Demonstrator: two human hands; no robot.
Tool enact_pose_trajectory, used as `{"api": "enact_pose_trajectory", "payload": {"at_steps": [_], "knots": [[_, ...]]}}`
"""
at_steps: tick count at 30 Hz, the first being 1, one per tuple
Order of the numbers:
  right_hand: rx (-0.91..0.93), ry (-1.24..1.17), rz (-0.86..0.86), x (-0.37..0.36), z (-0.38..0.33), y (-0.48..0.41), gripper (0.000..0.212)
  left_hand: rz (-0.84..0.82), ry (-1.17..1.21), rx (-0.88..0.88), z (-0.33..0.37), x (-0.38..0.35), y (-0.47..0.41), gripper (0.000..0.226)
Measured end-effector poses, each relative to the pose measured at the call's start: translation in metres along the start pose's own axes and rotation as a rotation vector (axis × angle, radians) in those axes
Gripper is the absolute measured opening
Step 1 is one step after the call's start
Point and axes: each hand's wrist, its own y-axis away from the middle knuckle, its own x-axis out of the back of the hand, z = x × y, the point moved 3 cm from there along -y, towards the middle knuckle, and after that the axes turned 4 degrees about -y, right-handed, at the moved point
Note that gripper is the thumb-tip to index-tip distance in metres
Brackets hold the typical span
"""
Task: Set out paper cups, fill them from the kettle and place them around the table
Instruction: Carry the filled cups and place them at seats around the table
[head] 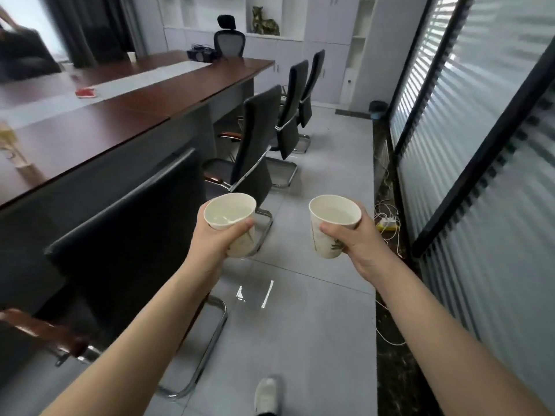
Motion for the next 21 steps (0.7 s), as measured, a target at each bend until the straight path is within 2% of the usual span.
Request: {"api": "enact_pose_trajectory", "payload": {"at_steps": [3, 6, 8, 11, 15, 19, 21], "knots": [[-0.004, 0.012, -0.022, -0.004, 0.003, -0.069, 0.071, 0.012, -0.018, -0.029, -0.009, -0.003, -0.062, 0.06], [-0.003, 0.011, -0.044, -0.011, 0.002, -0.145, 0.064, 0.056, -0.013, -0.025, -0.021, 0.001, -0.131, 0.074], [-0.004, 0.025, -0.066, -0.019, -0.002, -0.193, 0.07, 0.113, -0.014, -0.022, -0.025, 0.004, -0.173, 0.081], [0.004, 0.024, -0.094, -0.03, -0.007, -0.257, 0.071, 0.174, -0.014, -0.007, -0.029, 0.006, -0.229, 0.079], [0.028, 0.009, -0.151, -0.046, -0.012, -0.335, 0.055, 0.238, -0.032, -0.018, -0.033, 0.008, -0.3, 0.077], [0.006, 0.019, -0.223, -0.059, -0.011, -0.409, 0.074, 0.301, -0.052, -0.019, -0.042, 0.003, -0.36, 0.077], [0.002, 0.027, -0.274, -0.065, -0.011, -0.445, 0.076, 0.323, -0.038, 0.003, -0.046, 0.001, -0.386, 0.077]]}}
